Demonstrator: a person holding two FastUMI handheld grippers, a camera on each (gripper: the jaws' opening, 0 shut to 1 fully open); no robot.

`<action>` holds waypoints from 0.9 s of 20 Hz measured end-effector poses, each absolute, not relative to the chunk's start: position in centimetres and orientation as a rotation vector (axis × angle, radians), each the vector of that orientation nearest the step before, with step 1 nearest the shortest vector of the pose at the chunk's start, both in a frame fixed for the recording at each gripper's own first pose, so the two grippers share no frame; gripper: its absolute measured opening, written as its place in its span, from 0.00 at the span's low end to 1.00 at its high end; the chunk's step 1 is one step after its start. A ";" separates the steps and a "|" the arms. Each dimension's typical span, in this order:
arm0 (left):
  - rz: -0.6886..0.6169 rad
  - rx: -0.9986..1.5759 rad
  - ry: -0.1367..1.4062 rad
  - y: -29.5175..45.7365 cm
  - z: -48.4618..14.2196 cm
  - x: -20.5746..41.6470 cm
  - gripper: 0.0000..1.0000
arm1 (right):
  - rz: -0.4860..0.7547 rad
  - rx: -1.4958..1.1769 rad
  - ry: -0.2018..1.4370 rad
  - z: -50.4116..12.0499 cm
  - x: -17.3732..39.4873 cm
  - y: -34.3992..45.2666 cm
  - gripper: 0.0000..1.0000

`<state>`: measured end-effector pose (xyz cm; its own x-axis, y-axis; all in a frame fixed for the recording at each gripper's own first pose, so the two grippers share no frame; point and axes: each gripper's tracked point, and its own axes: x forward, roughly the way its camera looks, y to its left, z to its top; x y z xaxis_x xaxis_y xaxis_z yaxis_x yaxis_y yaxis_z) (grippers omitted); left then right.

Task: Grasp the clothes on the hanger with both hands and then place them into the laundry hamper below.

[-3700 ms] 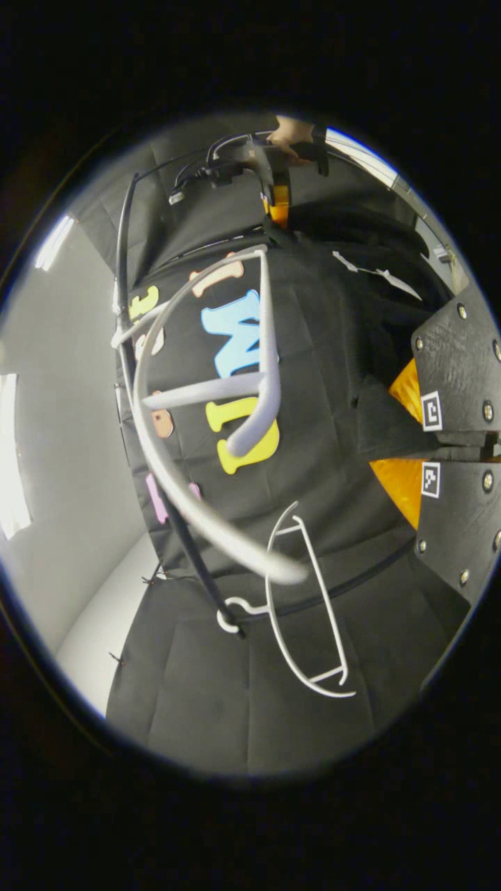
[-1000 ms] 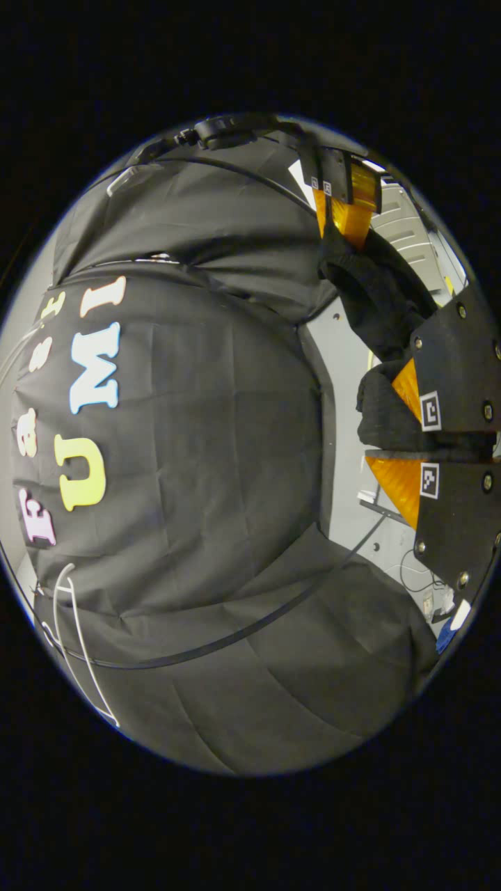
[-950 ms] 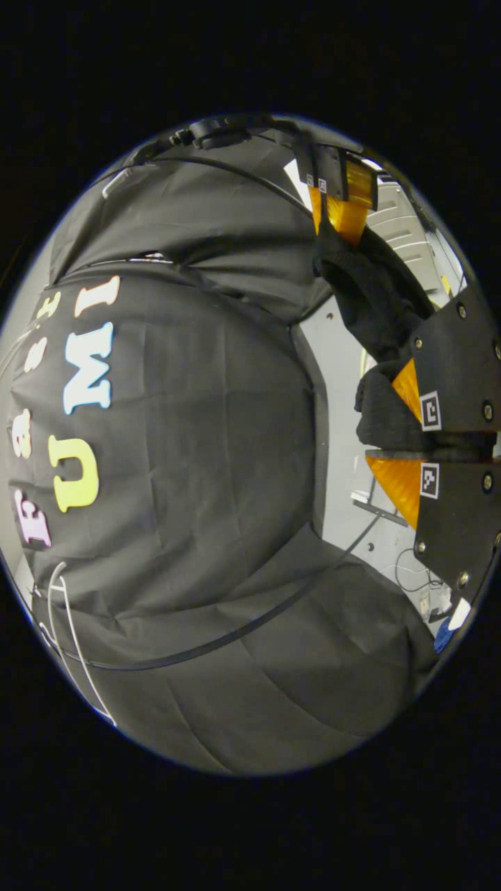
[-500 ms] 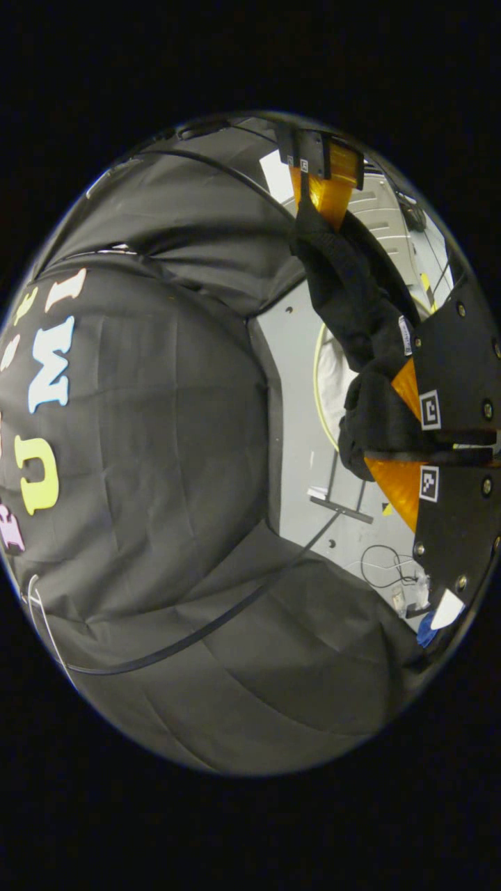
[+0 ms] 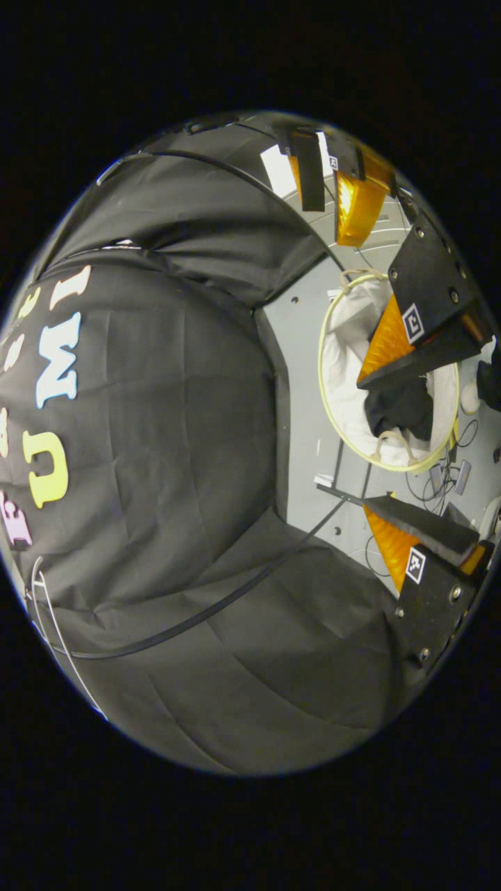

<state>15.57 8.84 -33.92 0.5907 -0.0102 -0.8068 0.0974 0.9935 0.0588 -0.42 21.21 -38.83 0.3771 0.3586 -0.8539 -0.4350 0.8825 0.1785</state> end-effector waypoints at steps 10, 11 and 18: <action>-0.102 0.116 0.642 9.2 -20.7 17.9 0.89 | 0.396 -0.032 0.826 -29.0 1.3 18.8 0.97; -0.101 0.121 0.614 9.0 -19.0 18.1 0.89 | 0.384 -0.037 0.788 -27.6 1.5 18.2 0.97; -0.077 0.084 0.415 7.8 -7.0 18.1 0.89 | 0.343 -0.047 0.536 -17.3 2.8 13.2 0.94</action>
<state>18.07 7.75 -7.01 0.9121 -0.0577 -0.4059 0.0921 0.9936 0.0656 2.78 13.22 -17.27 0.8044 0.3082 -0.5078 -0.3325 0.9420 0.0449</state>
